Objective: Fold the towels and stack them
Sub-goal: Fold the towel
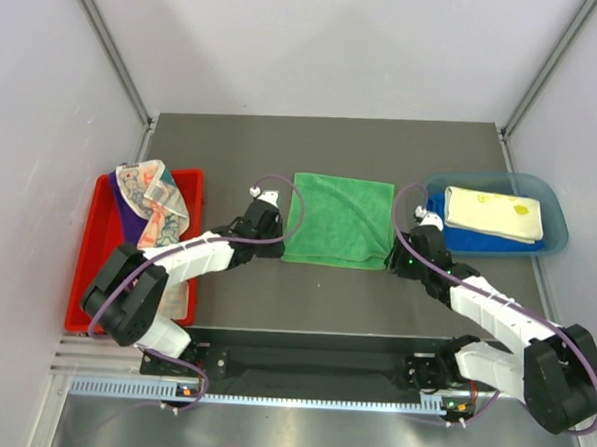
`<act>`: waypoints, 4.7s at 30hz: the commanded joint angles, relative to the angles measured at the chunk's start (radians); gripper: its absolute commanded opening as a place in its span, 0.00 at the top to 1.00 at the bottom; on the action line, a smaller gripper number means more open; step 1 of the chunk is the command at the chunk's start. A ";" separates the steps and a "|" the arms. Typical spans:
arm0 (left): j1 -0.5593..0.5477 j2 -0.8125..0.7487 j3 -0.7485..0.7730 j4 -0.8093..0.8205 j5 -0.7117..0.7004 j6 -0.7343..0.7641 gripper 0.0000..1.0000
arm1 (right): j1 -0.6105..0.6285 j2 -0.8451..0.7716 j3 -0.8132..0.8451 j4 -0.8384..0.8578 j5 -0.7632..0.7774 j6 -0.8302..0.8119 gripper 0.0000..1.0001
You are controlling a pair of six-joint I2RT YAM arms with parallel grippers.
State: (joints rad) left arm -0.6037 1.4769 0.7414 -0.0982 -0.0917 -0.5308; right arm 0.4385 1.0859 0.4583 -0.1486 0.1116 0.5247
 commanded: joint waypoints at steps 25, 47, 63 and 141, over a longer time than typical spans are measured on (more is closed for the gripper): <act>-0.036 0.080 0.013 0.091 -0.019 -0.057 0.67 | 0.020 -0.011 0.016 0.132 0.016 0.196 0.58; -0.039 0.106 0.032 0.063 -0.068 -0.049 0.72 | 0.019 0.138 -0.012 0.253 -0.004 0.244 0.64; -0.042 0.128 0.046 0.034 -0.100 -0.040 0.95 | 0.020 0.143 -0.024 0.256 -0.006 0.253 0.68; -0.042 -0.200 -0.103 -0.197 -0.088 -0.141 1.00 | 0.140 0.011 -0.129 0.054 -0.010 0.236 1.00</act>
State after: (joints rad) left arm -0.6460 1.3586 0.6353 -0.2039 -0.1783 -0.6445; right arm 0.5598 1.1656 0.3237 0.0799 0.0860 0.7994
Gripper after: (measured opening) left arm 0.010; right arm 0.017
